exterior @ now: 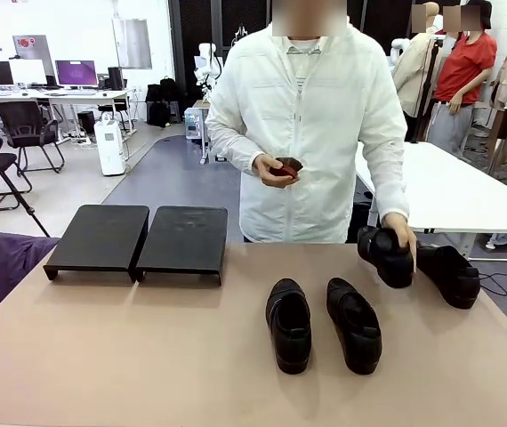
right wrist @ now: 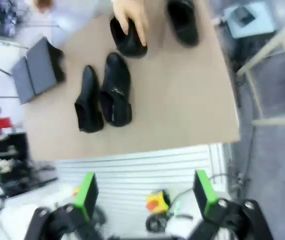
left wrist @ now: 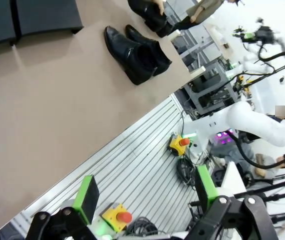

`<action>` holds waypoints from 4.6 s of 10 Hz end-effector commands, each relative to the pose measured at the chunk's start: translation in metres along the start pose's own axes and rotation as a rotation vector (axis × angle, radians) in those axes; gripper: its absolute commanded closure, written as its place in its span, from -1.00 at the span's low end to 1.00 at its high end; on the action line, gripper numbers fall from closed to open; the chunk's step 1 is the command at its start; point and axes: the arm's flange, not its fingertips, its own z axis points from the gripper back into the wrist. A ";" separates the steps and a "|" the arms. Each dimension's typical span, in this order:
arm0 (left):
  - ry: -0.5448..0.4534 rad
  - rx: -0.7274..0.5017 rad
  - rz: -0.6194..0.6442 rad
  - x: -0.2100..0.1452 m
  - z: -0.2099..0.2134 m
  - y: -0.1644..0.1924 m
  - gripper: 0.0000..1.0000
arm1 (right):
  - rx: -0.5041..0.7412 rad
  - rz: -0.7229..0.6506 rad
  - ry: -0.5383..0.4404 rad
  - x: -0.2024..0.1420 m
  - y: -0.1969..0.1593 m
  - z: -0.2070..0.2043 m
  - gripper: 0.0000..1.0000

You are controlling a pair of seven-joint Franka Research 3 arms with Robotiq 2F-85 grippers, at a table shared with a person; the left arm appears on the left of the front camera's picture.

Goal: Organize the shoes by placing them on the stand.
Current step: Pick up one Shoe and place it in the middle of the table.

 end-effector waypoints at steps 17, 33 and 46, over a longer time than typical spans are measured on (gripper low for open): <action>-0.007 -0.016 -0.020 0.000 0.001 -0.001 -1.00 | -0.167 0.370 0.396 -0.036 0.257 -0.385 -1.00; -0.007 -0.016 -0.020 0.000 0.001 -0.001 -1.00 | -0.265 0.325 0.320 -0.070 0.254 -0.533 1.00; -0.007 -0.016 -0.020 0.000 0.001 -0.001 -1.00 | -0.095 0.477 0.434 -0.158 0.382 -0.485 1.00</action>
